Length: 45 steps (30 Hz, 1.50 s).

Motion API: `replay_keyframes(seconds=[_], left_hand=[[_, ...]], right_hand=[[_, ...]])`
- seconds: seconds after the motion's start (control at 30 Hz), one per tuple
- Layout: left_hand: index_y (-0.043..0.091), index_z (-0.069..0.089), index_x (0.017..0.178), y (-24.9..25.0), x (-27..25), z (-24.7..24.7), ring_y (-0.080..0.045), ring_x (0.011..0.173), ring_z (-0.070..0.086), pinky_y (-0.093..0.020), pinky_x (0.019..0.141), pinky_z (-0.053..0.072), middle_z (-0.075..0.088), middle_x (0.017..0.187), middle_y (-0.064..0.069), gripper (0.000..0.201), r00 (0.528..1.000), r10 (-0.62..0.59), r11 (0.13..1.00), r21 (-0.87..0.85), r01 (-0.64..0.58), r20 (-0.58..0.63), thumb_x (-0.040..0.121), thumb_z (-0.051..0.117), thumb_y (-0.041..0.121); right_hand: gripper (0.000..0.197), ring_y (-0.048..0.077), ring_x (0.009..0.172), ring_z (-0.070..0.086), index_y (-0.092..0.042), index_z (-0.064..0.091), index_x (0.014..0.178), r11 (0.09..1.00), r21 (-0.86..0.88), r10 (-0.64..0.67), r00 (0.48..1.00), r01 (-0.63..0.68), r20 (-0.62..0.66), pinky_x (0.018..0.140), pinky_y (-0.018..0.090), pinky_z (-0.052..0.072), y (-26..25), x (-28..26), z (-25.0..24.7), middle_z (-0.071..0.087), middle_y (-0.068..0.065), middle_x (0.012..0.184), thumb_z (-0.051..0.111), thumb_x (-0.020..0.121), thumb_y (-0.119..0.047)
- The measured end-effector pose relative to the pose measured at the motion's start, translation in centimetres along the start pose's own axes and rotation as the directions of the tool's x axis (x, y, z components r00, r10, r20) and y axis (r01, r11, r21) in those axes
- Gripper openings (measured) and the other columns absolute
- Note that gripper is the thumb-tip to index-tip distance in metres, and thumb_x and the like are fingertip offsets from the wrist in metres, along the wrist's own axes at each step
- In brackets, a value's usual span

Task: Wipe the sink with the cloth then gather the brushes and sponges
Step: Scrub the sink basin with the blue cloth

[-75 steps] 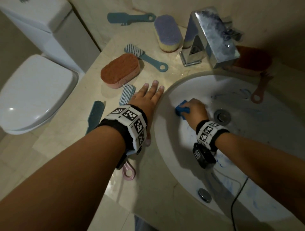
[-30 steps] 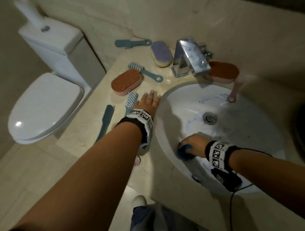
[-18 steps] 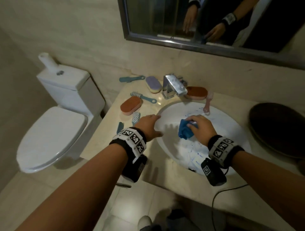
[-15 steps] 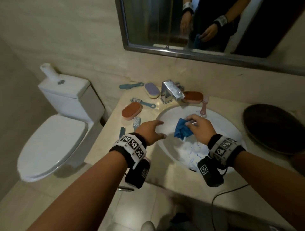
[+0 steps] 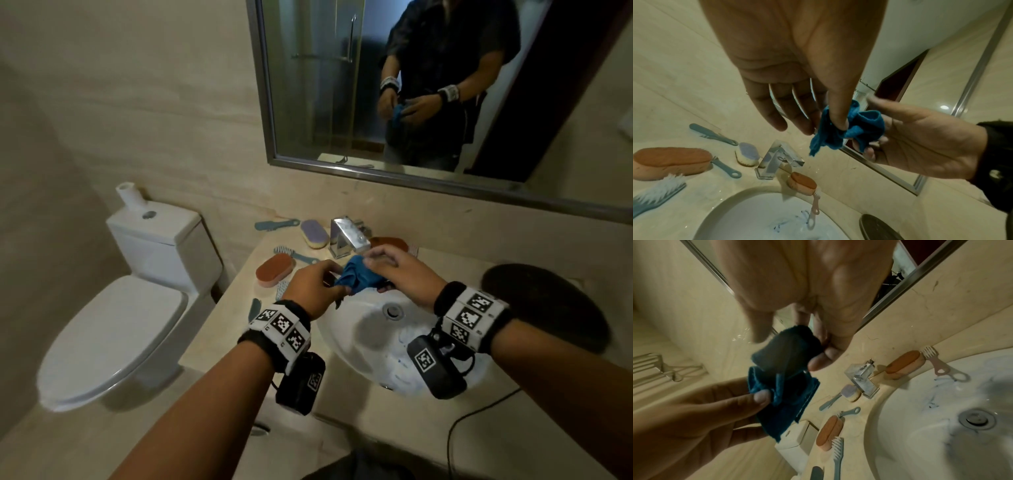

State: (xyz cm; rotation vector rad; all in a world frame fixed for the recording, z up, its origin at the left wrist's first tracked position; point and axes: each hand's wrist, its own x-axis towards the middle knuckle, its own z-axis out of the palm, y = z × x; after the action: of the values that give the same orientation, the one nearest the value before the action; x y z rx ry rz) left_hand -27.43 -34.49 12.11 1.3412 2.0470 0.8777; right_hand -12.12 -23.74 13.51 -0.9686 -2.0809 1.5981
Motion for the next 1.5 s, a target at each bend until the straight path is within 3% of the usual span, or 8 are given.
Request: replay_keyframes(seconds=[0.1, 0.33, 0.6, 0.83, 1.07, 1.17, 1.27, 1.5], left_hand=[[0.014, 0.063, 0.102, 0.6, 0.3, 0.3, -0.015, 0.079, 0.057, -0.024, 0.07, 0.044, 0.062, 0.086, 0.001, 0.027, 0.999, 0.024, 0.999, 0.022, -0.024, -0.024, 0.08, 0.072, 0.025], [0.016, 0.067, 0.098, 1.4, 0.1, -0.7, -0.008, 0.077, 0.05, -0.01, 0.049, 0.029, 0.059, 0.084, 0.007, 0.016, 0.995, 0.067, 0.974, 0.221, -0.048, -0.078, 0.092, 0.057, 0.027], [0.019, 0.066, 0.093, 1.6, -0.2, -0.5, -0.004, 0.066, 0.049, -0.012, 0.05, 0.027, 0.052, 0.063, 0.015, 0.011, 0.993, 0.077, 0.962, 0.269, -0.05, -0.09, 0.088, 0.061, 0.028], [0.019, 0.062, 0.079, -0.6, -1.0, -0.7, -0.013, 0.078, 0.053, -0.024, 0.071, 0.041, 0.057, 0.078, 0.005, 0.008, 0.997, 0.069, 0.975, 0.213, -0.059, -0.041, 0.084, 0.068, 0.02], [0.022, 0.061, 0.116, -1.0, -1.8, -0.1, -0.016, 0.111, 0.056, -0.031, 0.1, 0.044, 0.06, 0.121, 0.002, 0.03, 0.952, -0.141, 0.945, 0.324, 0.047, 0.273, 0.086, 0.065, 0.023], [0.027, 0.044, 0.135, -0.2, -1.9, 0.6, -0.02, 0.121, 0.051, -0.035, 0.106, 0.041, 0.052, 0.134, -0.002, 0.055, 0.956, -0.138, 0.963, 0.261, 0.068, 0.261, 0.085, 0.067, 0.029], [0.024, 0.026, 0.146, 0.8, -1.6, 1.0, -0.024, 0.131, 0.043, -0.035, 0.109, 0.036, 0.042, 0.145, -0.005, 0.07, 0.97, -0.12, 0.988, 0.115, 0.098, 0.209, 0.087, 0.063, 0.033], [0.009, 0.056, 0.114, 1.5, -1.1, 1.3, -0.025, 0.102, 0.061, -0.044, 0.094, 0.048, 0.065, 0.11, -0.011, 0.033, 0.998, -0.04, 0.992, -0.115, 0.045, 0.041, 0.085, 0.066, 0.021]], right_hand=[[0.049, 0.009, 0.101, 0.06, -0.017, 0.056, 0.12, 0.988, -0.129, -0.073, 0.996, 0.08, 0.054, 0.081, 0.02, 0.054, 0.1, -0.2, -1.2, 0.06, -0.001, 0.113, 0.076, 0.075, -0.015], [0.01, 0.012, 0.069, 0.054, -0.018, 0.062, 0.096, 0.97, -0.238, -0.067, 0.997, 0.055, -0.045, 0.056, 0.018, 0.044, 0.4, -0.2, -3.0, 0.059, 0.002, 0.08, 0.052, 0.095, -0.022], [0.035, 0.043, 0.091, 0.06, 0.009, 0.06, 0.098, 0.973, -0.229, -0.03, 0.974, -0.022, -0.223, 0.073, 0.036, 0.047, 0.9, 1.1, -2.9, 0.063, 0.032, 0.099, 0.044, 0.098, -0.023], [0.03, 0.033, 0.098, 0.061, -0.008, 0.054, 0.109, 0.987, 0.022, 0.155, 0.909, -0.158, -0.388, 0.084, 0.046, 0.053, 0.0, 1.6, -3.7, 0.061, 0.019, 0.11, 0.035, 0.101, -0.03], [0.03, 0.029, 0.103, 0.058, -0.012, 0.048, 0.121, 0.881, 0.445, 0.263, 0.947, -0.16, -0.182, 0.077, 0.04, 0.052, -0.4, 1.1, -3.1, 0.055, 0.017, 0.122, 0.035, 0.102, -0.03], [0.029, 0.024, 0.092, 0.062, -0.008, 0.053, 0.117, 0.831, 0.54, 0.245, 0.959, -0.132, -0.143, 0.081, 0.036, 0.051, -0.8, 1.2, -2.3, 0.058, 0.019, 0.119, 0.038, 0.101, -0.028], [0.041, 0.032, 0.109, 0.059, 0.003, 0.052, 0.125, 0.777, 0.595, 0.262, 0.965, -0.207, -0.006, 0.095, 0.04, 0.047, -1.2, 1.1, -2.0, 0.057, 0.023, 0.122, 0.049, 0.096, -0.027], [0.037, 0.027, 0.095, 0.059, -0.003, 0.046, 0.116, 0.834, 0.53, 0.121, 0.987, -0.157, 0.103, 0.073, 0.032, 0.058, -2.1, 0.3, -2.2, 0.057, 0.017, 0.105, 0.03, 0.089, 0.017]])
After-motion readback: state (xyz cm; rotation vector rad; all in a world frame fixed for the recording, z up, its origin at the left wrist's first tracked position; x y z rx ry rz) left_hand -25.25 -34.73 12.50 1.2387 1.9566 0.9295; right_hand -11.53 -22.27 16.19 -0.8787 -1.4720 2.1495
